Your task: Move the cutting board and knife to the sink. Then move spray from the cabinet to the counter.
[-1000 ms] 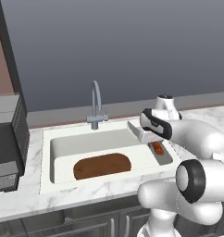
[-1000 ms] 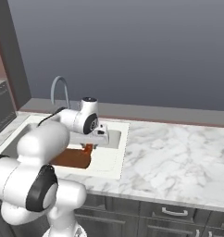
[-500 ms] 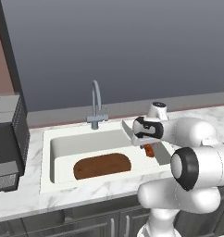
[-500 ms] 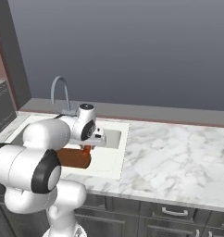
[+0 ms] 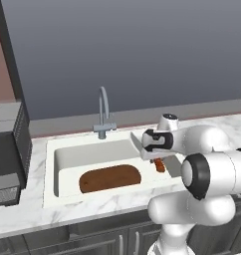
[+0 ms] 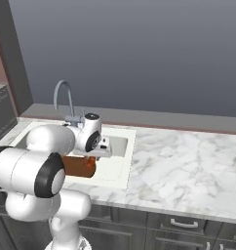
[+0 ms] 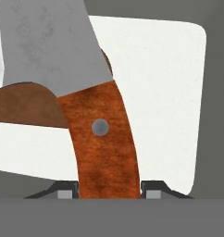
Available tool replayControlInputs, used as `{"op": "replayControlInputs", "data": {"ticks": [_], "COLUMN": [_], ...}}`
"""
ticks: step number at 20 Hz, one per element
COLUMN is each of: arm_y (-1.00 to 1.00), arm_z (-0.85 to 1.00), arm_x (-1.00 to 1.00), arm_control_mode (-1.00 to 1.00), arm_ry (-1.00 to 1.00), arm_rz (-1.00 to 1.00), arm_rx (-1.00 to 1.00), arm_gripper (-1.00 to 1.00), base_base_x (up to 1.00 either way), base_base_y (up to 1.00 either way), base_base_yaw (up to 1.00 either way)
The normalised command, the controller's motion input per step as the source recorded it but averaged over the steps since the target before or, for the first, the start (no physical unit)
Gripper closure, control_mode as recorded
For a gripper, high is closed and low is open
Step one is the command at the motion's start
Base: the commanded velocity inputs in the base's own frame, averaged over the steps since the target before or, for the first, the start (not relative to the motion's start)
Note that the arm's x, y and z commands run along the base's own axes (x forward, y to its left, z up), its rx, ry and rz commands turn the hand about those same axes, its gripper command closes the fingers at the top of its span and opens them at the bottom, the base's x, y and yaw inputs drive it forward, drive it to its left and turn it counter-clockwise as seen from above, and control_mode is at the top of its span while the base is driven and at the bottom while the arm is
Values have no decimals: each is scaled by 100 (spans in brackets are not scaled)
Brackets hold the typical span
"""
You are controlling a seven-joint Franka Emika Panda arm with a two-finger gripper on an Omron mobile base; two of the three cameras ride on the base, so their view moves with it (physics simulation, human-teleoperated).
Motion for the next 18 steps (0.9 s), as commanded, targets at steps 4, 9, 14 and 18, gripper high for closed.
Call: {"op": "replayControlInputs", "data": {"ticks": [4,9,14,18], "arm_y": [0,0,0,3], "arm_z": [-31,-26,-17,-15], "arm_x": [0,0,0,1], "arm_control_mode": [-100,-100,-100,-100], "arm_ry": [0,0,0,0], "arm_rz": [6,27,39,35], "arm_rx": [0,0,0,0], "arm_gripper": [100,100,100,100], "base_base_x": [0,0,0,0], "base_base_y": [0,0,0,0], "base_base_yaw": [0,0,0,0]}}
